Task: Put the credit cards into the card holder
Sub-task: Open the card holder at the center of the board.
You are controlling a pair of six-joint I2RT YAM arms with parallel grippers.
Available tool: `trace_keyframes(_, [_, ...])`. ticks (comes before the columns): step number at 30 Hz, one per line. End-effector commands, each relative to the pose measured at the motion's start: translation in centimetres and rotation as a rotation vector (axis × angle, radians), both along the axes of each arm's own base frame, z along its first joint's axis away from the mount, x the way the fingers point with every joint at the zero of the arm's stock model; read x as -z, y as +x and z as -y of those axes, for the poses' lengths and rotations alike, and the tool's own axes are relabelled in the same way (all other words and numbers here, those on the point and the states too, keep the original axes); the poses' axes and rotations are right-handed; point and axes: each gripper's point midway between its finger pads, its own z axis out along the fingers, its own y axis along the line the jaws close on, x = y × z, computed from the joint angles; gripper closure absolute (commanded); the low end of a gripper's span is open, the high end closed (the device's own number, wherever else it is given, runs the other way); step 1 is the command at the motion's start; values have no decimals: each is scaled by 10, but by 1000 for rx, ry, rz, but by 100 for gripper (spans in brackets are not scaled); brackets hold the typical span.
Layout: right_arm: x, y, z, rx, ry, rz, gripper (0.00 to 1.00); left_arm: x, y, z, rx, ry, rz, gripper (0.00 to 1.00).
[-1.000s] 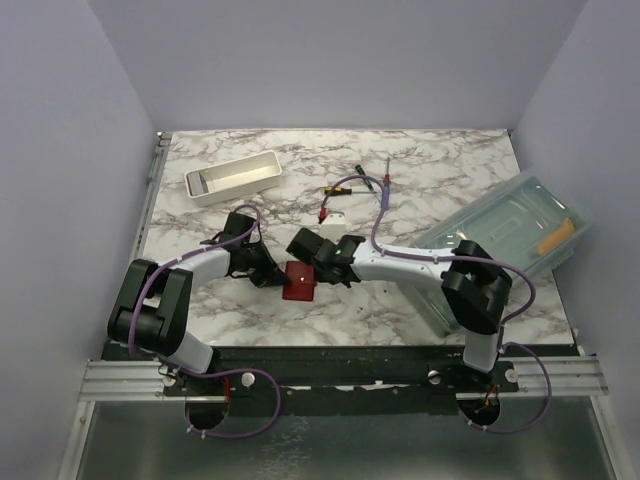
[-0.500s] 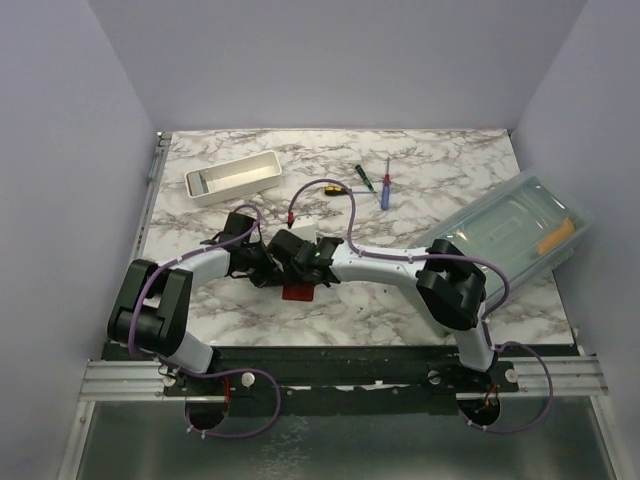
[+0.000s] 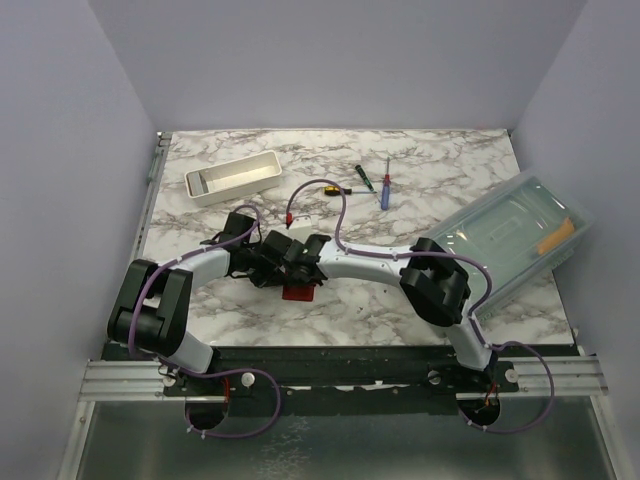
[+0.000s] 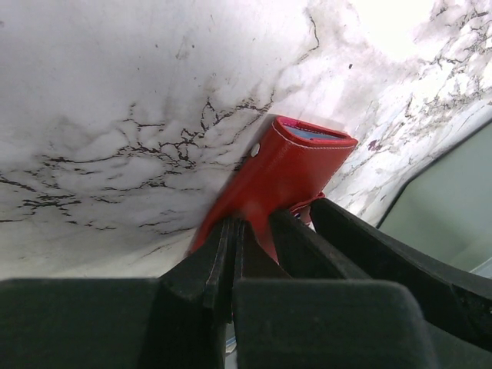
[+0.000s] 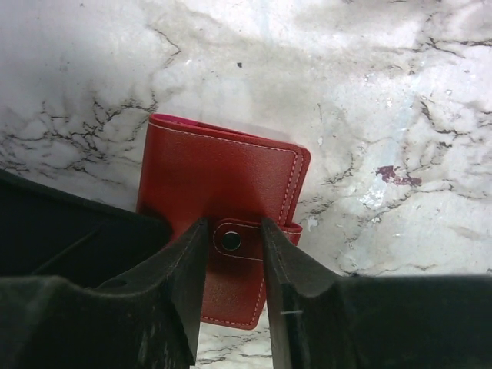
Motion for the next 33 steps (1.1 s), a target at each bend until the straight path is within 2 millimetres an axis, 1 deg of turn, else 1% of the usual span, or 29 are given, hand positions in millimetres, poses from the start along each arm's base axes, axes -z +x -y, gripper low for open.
trace_keyframes(1, [30, -8, 38, 74, -182, -24, 71, 23, -14, -22, -38, 130, -55, 100])
trace_keyframes(3, [26, -6, 43, 91, -192, -6, 78, 25, -15, -24, -45, 144, -59, 100])
trace_keyframes(6, [13, 0, 45, 108, -180, 35, 88, 28, -16, -27, -59, 162, -71, 100])
trace_keyframes(9, [-5, 7, 46, 127, -172, 85, 94, 32, -18, -31, -67, 182, -86, 100])
trace_keyframes(11, [-15, 11, 50, 158, -183, 114, 97, 34, -18, -33, -71, 197, -91, 100])
trace_keyframes(13, [-22, 12, 59, 192, -208, 132, 99, 35, -19, -36, -75, 213, -94, 100])
trace_keyframes(16, [-28, 10, 72, 227, -244, 143, 100, 35, -19, -37, -76, 222, -96, 100])
trace_keyframes(18, [-32, 5, 84, 255, -268, 137, 100, 34, -18, -36, -69, 216, -92, 100])
trace_keyframes(20, [-37, 0, 88, 253, -243, 131, 99, 30, -17, -32, -42, 195, -77, 100])
trace_keyframes(21, [-31, -6, 95, 215, -247, 116, 95, 26, -16, -30, -27, 182, -66, 100])
trace_keyframes(22, [-29, -9, 97, 181, -219, 111, 89, 22, -14, -27, -9, 164, -51, 100])
trace_keyframes(24, [-29, -14, 97, 119, -143, 76, 68, 9, -9, -19, 25, 119, -5, 100])
trace_keyframes(25, [-31, -16, 89, 64, -76, 54, 59, 2, -6, -16, 37, 101, 18, 100])
trace_keyframes(26, [-37, -19, 81, 16, -17, 50, 48, -6, -3, -12, 51, 84, 43, 100])
trace_keyframes(28, [-56, -23, 68, -36, 86, 52, 40, -22, 2, -6, 77, 46, 93, 99])
trace_keyframes(29, [-65, -24, 60, -62, 135, 58, 36, -30, 3, -4, 88, 29, 115, 95])
trace_keyframes(30, [-74, -26, 50, -98, 188, 59, 32, -37, 5, -2, 95, 18, 139, 88])
trace_keyframes(32, [-82, -29, 34, -143, 263, 55, 23, -47, 7, -2, 94, 14, 176, 71])
trace_keyframes(33, [-83, -28, 27, -157, 292, 57, 20, -50, 7, -3, 93, 18, 192, 65])
